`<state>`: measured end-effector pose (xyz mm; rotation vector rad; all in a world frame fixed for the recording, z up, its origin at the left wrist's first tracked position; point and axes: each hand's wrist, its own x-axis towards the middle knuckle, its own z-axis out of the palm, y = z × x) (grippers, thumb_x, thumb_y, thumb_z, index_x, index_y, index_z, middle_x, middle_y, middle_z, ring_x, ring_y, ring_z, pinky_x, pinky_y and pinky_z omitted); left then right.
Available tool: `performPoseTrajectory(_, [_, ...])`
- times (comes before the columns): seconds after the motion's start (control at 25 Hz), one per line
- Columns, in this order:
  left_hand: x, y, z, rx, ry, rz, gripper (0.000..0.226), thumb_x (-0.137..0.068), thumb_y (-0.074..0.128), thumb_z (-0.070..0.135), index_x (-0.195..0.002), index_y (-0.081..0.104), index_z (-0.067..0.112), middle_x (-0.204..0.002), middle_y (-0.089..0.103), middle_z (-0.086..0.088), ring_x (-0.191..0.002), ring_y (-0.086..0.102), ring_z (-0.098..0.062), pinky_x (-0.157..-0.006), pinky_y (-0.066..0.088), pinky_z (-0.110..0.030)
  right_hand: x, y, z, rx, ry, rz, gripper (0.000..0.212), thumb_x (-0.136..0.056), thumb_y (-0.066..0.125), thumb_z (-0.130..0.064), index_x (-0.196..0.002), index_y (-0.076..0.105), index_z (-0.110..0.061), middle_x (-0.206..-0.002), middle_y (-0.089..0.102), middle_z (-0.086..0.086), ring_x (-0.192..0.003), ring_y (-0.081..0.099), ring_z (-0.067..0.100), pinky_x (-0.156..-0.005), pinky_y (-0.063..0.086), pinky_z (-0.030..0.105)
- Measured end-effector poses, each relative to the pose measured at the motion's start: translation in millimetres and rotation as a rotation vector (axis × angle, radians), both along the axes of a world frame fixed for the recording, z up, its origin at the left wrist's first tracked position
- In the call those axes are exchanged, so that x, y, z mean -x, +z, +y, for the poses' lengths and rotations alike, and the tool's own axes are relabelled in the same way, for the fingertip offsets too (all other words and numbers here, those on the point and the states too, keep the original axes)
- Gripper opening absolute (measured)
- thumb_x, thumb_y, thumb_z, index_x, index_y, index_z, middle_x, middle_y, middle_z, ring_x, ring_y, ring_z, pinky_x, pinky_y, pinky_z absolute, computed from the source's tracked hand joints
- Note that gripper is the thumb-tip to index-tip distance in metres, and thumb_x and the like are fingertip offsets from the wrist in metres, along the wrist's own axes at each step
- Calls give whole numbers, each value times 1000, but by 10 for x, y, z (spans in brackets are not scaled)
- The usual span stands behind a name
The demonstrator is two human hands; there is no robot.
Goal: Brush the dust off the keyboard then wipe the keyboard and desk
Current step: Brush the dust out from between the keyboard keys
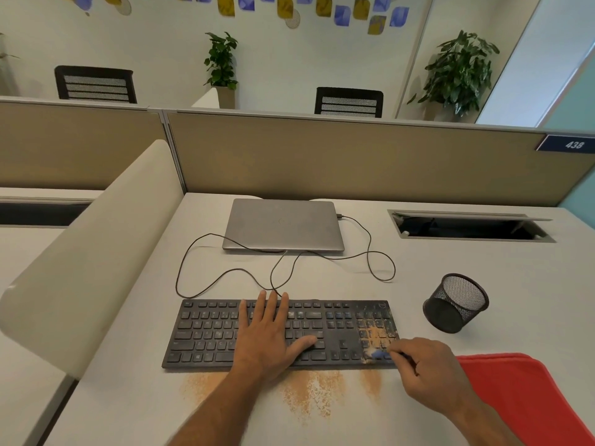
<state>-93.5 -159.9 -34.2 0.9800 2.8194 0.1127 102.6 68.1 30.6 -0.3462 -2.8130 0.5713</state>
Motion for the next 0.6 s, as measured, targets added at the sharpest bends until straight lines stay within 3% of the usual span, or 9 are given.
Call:
performPoseTrajectory(0.12, [4, 2, 9, 8, 0, -2, 112, -69, -12, 96, -157, -17, 25, -167, -13, -3, -150, -24, -23, -120, -13, -58, -9, -26, -10, 9, 17, -20, 15, -77, 61, -22, -71, 64, -35, -59, 56, -23, -56, 52, 1, -49, 34, 10])
performPoseTrajectory(0.32, [11, 2, 9, 18, 0, -10, 111, -71, -8, 96, -157, -18, 26, -167, -14, -3, -150, -24, -23, -120, -13, -59, 17, -59, -93, 41, 86, -9, 18, -79, 63, -21, -90, 71, -32, -73, 64, -27, -67, 58, -3, -56, 40, 5])
performPoseTrajectory(0.48, [0, -3, -3, 15, -1, -3, 110, -73, -7, 95, -157, -18, 25, -167, -14, -3, -150, -25, -23, -119, -13, -59, 0, -54, -39, 40, 73, -26, 14, -77, 62, -19, -75, 67, -32, -62, 57, -29, -59, 55, 1, -49, 38, 10])
performPoseTrajectory(0.6, [-5, 2, -3, -1, 2, -1, 110, -73, -7, 96, -157, -16, 25, -168, -11, -3, -150, -24, -22, -119, -14, -58, 2, -70, -27, 60, 54, 6, 16, -79, 62, -22, -89, 70, -32, -71, 63, -26, -67, 59, -2, -53, 42, 9])
